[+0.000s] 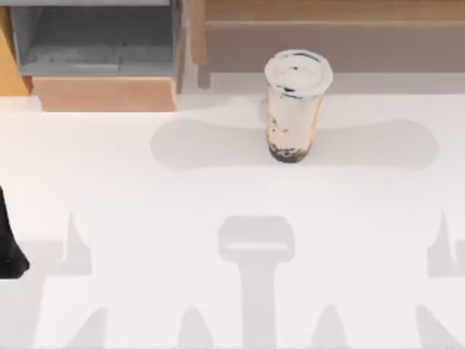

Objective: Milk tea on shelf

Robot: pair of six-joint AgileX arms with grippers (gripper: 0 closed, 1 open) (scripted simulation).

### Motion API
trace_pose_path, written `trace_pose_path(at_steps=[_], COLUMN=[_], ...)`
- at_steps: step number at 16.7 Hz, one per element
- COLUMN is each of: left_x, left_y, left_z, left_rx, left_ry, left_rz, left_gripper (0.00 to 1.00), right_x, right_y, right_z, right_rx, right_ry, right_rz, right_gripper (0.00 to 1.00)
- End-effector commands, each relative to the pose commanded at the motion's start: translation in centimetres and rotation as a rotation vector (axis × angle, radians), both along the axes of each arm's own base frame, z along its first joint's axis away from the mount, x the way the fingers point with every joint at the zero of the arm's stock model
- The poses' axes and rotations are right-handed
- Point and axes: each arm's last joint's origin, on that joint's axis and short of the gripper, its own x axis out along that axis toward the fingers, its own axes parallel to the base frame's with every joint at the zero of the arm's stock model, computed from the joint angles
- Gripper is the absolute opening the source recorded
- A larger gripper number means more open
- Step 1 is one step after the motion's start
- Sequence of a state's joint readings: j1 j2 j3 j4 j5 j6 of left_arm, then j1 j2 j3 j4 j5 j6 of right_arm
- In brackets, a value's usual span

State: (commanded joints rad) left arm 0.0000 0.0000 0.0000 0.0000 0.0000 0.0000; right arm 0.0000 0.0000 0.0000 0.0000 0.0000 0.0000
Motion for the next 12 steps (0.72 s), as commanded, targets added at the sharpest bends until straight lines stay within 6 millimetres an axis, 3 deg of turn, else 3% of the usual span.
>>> trace_pose_path(at_steps=[7,12], left_x=[0.0,0.0], left_y=[0.0,0.0], left_z=[0.0,0.0], left_rx=[0.0,0.0], left_ry=[0.0,0.0], left_rz=[0.0,0.0], left_gripper=[1.0,1.0], right_x=[0.7,3.6], right_y=[0.3,1.8], right_z=[1.7,4.7], right_rx=[-0.006,-0.007], right_ry=[-0.011,-0.015], right_rz=[-0.013,-0.025], right_gripper=[1.0,1.0])
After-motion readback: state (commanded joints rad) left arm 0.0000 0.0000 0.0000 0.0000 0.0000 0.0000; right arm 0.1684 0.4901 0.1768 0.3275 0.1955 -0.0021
